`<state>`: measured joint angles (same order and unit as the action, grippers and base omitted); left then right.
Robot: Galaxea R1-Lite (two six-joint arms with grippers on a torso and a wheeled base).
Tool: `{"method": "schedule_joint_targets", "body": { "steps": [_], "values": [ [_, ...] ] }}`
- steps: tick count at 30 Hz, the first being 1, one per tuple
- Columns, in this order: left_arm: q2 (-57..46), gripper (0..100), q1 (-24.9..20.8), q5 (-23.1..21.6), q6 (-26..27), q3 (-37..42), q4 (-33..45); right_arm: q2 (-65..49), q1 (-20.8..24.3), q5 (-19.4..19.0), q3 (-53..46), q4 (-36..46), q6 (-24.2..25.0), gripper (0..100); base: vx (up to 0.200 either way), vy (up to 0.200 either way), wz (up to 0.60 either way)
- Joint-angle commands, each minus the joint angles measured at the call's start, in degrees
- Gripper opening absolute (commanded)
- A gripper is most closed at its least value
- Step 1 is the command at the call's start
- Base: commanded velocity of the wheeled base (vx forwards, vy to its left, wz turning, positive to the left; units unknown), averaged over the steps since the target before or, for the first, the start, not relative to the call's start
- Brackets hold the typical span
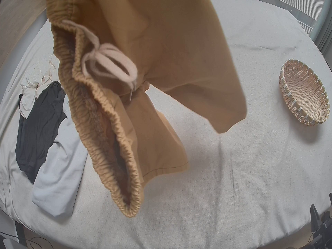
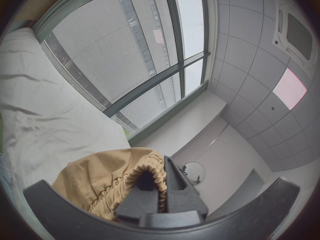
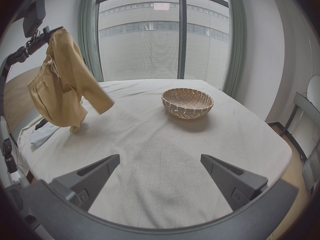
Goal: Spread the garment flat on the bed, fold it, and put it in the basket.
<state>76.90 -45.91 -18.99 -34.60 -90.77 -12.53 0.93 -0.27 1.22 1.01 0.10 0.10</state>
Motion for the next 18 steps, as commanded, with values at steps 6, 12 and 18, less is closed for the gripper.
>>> {"method": "schedule_joint_targets", "body": {
  "steps": [6,12,18],
  "values": [
    [-1.0,0,-2.0,-0.1,-0.9,3.1,0.2,-0.7,0.0,-0.1,-0.9,-0.1,-0.1,100,0.000,0.000,0.00],
    [0.0,0,-3.0,-1.2,-0.9,3.5,0.2,-0.6,-0.1,-0.2,-1.0,-0.2,-0.3,100,0.000,0.000,0.00],
    [0.3,0,-3.5,-1.4,-0.9,3.5,0.2,-0.7,-0.2,-0.1,-1.0,-0.1,0.3,100,0.000,0.000,0.00]
  ]
}}
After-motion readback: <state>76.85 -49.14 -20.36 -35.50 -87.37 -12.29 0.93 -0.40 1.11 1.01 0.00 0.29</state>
